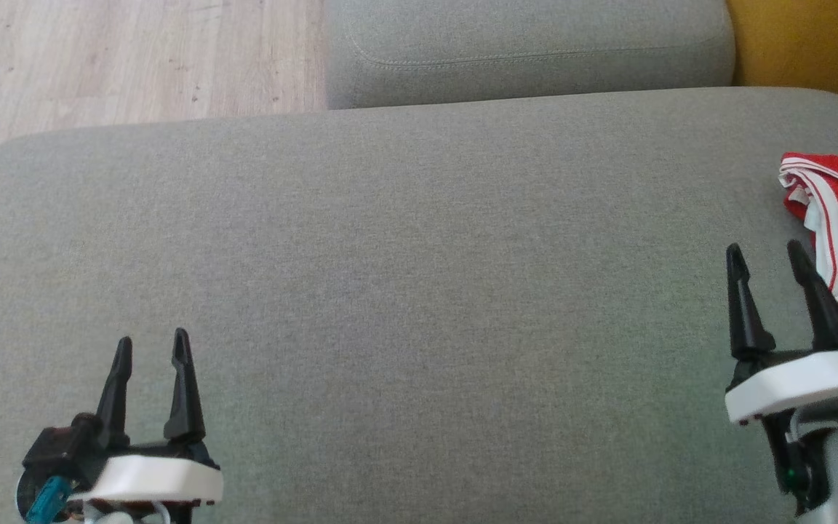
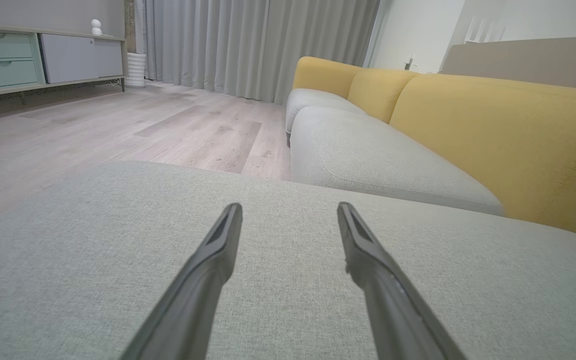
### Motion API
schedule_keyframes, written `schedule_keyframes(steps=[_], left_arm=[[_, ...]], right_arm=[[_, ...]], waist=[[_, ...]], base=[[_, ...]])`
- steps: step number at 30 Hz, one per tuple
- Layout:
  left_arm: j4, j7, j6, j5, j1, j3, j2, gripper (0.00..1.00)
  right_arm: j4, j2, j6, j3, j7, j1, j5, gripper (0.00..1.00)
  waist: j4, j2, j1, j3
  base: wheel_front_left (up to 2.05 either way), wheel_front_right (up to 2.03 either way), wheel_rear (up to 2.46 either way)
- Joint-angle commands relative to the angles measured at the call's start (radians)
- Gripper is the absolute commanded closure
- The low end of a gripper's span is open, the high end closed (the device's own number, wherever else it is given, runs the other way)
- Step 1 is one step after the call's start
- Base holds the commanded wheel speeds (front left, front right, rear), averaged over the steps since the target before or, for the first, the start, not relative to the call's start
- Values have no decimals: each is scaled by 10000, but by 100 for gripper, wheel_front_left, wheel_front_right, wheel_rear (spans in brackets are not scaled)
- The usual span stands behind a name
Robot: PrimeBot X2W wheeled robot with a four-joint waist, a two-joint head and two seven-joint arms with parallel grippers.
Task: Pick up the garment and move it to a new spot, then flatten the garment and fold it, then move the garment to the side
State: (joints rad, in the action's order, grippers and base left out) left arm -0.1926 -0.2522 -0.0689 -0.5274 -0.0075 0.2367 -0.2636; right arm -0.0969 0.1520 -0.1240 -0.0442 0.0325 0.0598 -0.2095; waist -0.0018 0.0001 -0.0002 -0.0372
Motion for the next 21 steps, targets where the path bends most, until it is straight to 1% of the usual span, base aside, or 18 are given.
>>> schedule_keyframes(steps=[1, 16, 17, 21], left_arm=[[256, -94, 42, 92, -336, -465, -87, 0], [84, -95, 222, 142, -431, -558, 6, 0], [-218, 3, 172, 89, -11, -104, 136, 100], [-801, 53, 171, 76, 227, -38, 350, 100]], right_arm=[[285, 34, -67, 209, 64, 76, 40, 0], [185, -199, -67, 135, -12, -85, -21, 0], [-170, -221, 2, -12, -19, -294, -5, 100], [-861, -285, 9, 83, -38, -524, -23, 100]], waist=[[2, -1, 2, -9], [-83, -1, 2, -113], [-82, -1, 2, -114], [-83, -1, 2, -113]], base=[[0, 0, 0], [0, 0, 0], [0, 0, 0], [0, 0, 0]])
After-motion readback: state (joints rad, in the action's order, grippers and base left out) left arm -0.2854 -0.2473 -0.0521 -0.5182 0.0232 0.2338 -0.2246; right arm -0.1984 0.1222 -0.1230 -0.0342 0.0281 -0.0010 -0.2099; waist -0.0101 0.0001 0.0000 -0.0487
